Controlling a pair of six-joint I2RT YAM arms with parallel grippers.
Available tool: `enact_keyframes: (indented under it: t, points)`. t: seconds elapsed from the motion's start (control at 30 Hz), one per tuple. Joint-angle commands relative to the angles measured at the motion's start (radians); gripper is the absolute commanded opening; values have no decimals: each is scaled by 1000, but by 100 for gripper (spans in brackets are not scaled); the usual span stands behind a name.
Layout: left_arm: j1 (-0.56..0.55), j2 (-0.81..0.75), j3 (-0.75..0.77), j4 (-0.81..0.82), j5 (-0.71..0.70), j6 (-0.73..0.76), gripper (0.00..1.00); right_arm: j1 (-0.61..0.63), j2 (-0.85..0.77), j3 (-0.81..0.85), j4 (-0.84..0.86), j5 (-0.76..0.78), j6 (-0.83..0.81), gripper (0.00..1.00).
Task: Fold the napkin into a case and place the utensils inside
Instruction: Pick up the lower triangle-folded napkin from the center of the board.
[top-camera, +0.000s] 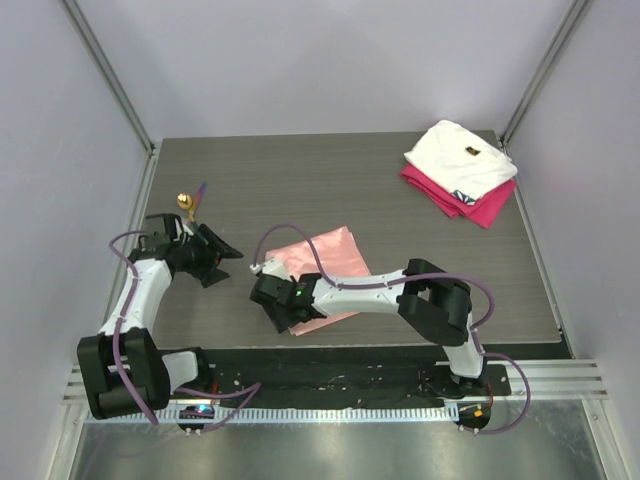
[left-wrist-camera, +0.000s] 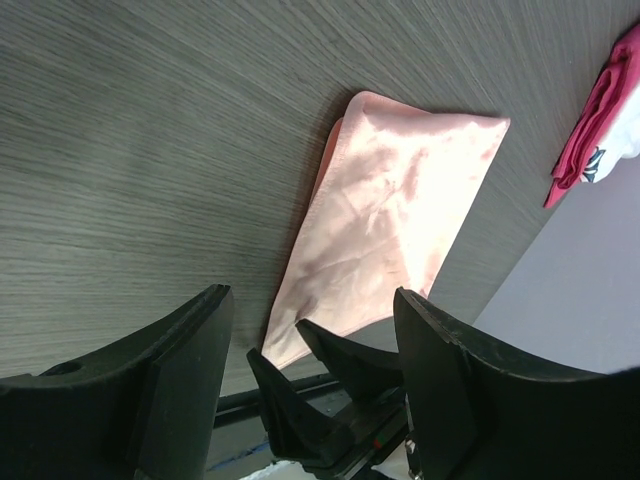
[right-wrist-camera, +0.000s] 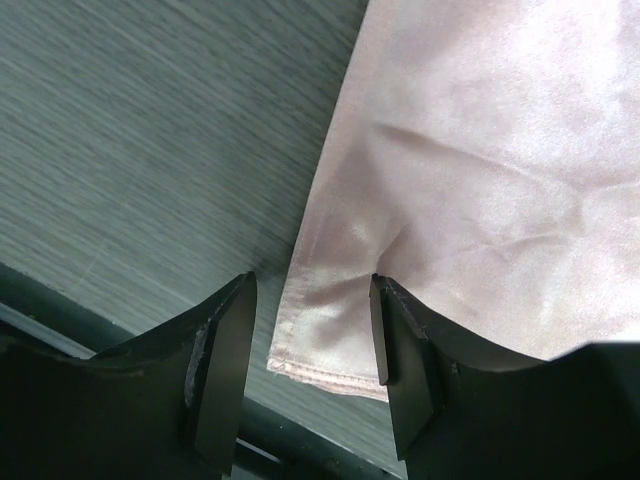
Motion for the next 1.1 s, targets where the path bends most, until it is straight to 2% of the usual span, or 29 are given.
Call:
enact_keyframes:
  t: [0.0,0.1,0.5,0.63,0.73,0.77,0.83,0.9,0.93,1.07]
  points:
    - [10,10,5,33,34,24,70,18,-34,52,-39,24,3,54]
    - [12,13,5,38,37,24,70,18,-45,34,-39,24,14,49]
    - [12,27,-1,55,55,19,70,30,18,-32,-20,38,37,51]
    - [12,32,2,55,54,21,70,41,51,-41,-29,59,56,48]
    - [12,33,1,55,55,21,70,43,54,-61,-19,70,65,36]
    - [12,33,-1,60,55,21,70,43,53,-67,-13,73,65,27]
    - [10,35,-5,63,60,21,70,41,48,-63,-11,76,60,16]
    - [13,38,-15,76,69,21,70,39,41,-44,-11,76,56,11]
    - [12,39,-19,84,81,21,70,38,38,-38,-12,75,54,3]
    - [10,46,-33,93,89,26,71,27,7,-20,-12,55,51,1]
